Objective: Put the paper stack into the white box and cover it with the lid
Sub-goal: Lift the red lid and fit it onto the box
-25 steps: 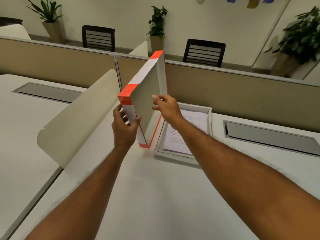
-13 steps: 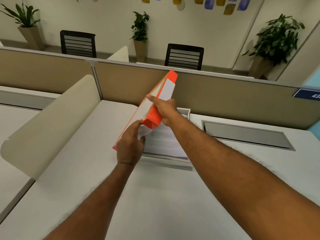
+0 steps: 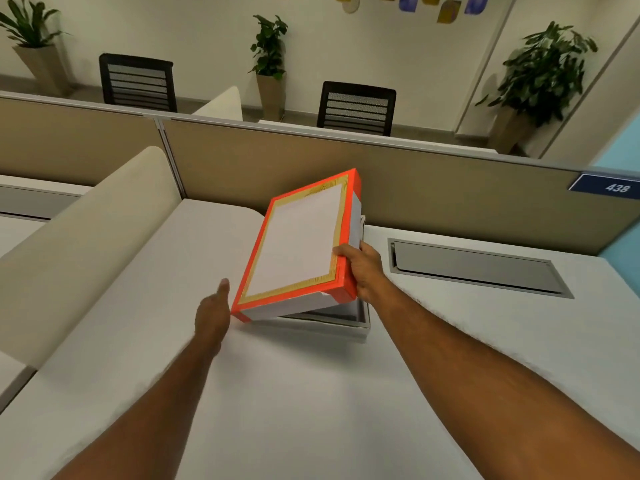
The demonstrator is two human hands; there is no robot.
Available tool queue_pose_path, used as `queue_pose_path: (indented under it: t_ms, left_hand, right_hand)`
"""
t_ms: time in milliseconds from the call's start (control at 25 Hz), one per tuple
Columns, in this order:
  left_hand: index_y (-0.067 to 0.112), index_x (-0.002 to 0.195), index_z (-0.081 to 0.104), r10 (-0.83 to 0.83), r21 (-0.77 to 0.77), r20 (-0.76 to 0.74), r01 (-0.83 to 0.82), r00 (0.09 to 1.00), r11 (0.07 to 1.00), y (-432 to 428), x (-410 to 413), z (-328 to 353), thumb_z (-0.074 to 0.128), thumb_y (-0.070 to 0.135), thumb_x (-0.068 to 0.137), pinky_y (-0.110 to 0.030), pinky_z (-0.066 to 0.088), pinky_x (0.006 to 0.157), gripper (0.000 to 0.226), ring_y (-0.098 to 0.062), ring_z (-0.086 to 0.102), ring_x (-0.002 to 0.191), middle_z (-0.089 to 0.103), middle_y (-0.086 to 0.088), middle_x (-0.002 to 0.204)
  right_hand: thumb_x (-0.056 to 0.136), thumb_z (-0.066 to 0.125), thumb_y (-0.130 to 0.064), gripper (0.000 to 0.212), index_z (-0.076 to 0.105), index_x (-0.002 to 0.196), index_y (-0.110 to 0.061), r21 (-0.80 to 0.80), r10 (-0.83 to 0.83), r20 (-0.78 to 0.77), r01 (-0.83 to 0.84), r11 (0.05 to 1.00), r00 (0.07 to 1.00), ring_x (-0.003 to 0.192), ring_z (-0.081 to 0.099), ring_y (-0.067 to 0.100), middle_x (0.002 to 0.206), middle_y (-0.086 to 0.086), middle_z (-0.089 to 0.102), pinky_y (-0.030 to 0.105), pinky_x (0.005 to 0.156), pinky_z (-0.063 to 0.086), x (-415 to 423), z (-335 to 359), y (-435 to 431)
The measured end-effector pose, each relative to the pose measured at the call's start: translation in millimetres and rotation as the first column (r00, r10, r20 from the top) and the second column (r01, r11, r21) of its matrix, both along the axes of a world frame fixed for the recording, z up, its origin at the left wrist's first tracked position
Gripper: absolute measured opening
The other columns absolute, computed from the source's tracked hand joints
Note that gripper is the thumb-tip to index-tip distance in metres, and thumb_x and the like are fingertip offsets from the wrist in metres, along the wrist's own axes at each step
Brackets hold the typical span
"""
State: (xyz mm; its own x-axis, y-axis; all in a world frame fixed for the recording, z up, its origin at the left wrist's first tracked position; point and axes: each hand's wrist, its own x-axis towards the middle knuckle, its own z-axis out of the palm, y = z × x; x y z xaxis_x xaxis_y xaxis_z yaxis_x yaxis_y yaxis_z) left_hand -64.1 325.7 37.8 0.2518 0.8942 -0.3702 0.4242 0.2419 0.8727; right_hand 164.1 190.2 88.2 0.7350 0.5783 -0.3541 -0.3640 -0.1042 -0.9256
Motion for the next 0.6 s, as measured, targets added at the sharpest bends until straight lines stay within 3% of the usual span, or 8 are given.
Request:
queue_pose_path:
  t_ms: [80, 240, 360, 480, 600]
  left_hand:
    - [0.011, 0.092, 0.062, -0.097, -0.096, 0.014, 0.098, 0.995, 0.991, 0.2, 0.4, -7.6, 0.040, 0.051, 0.098, -0.038, 0.040, 0.088, 0.046, -0.029, 0.054, 0.101, 0.059, -0.010, 0.106]
    - [0.011, 0.117, 0.061, -0.126, -0.071, 0.119, 0.135, 0.985, 0.988, -3.6, 8.3, -22.8, 0.043, 0.035, 0.101, -0.039, 0.049, 0.090, 0.035, -0.029, 0.059, 0.103, 0.063, -0.014, 0.116]
    - [0.011, 0.140, 0.047, -0.174, 0.022, 0.027, 0.173, 0.984, 0.985, -4.1, 14.9, -30.7, 0.052, 0.032, 0.097, -0.042, 0.047, 0.097, 0.048, -0.030, 0.056, 0.115, 0.056, -0.011, 0.136]
    - [0.009, 0.147, 0.036, -0.165, 0.081, -0.017, 0.166, 0.986, 0.983, -5.9, 18.6, -35.0, 0.056, 0.032, 0.095, -0.046, 0.044, 0.100, 0.060, -0.035, 0.051, 0.125, 0.051, -0.013, 0.140]
    - [0.007, 0.139, 0.050, -0.199, 0.053, 0.082, 0.195, 0.977, 0.979, -5.2, 21.5, -35.7, 0.055, 0.026, 0.096, -0.041, 0.046, 0.095, 0.047, -0.029, 0.056, 0.112, 0.058, -0.012, 0.131]
  right_hand:
    - [0.083, 0.071, -0.020, 0.052, 0.052, 0.132, -0.017, -0.011, 0.001, -0.020, -0.001, 1.000, 1.000, 0.104, 0.069, 0.032, 0.121, 0.009, 0.068, 0.051, 0.090, 0.057, 5.2, -13.2, -5.3]
    - [0.086, 0.068, -0.021, 0.053, 0.048, 0.135, -0.015, -0.068, -0.023, -0.024, 0.021, 0.997, 0.999, 0.105, 0.068, 0.034, 0.126, 0.011, 0.066, 0.052, 0.092, 0.056, 15.0, -32.0, -15.2]
    - [0.092, 0.061, -0.025, 0.065, 0.030, 0.147, -0.017, -0.204, -0.025, 0.044, 0.033, 0.979, 0.999, 0.107, 0.067, 0.034, 0.130, 0.007, 0.059, 0.051, 0.093, 0.056, 20.5, -40.8, -18.1]
    - [0.096, 0.055, -0.026, 0.045, 0.043, 0.138, -0.016, -0.249, -0.020, 0.108, 0.047, 0.967, 0.994, 0.097, 0.072, 0.031, 0.127, 0.007, 0.064, 0.047, 0.087, 0.059, 23.9, -53.0, -21.5]
    - [0.098, 0.052, -0.025, 0.026, 0.054, 0.123, -0.018, -0.242, -0.014, 0.140, 0.048, 0.969, 0.990, 0.094, 0.072, 0.031, 0.123, 0.010, 0.067, 0.047, 0.087, 0.059, 25.0, -66.9, -28.0]
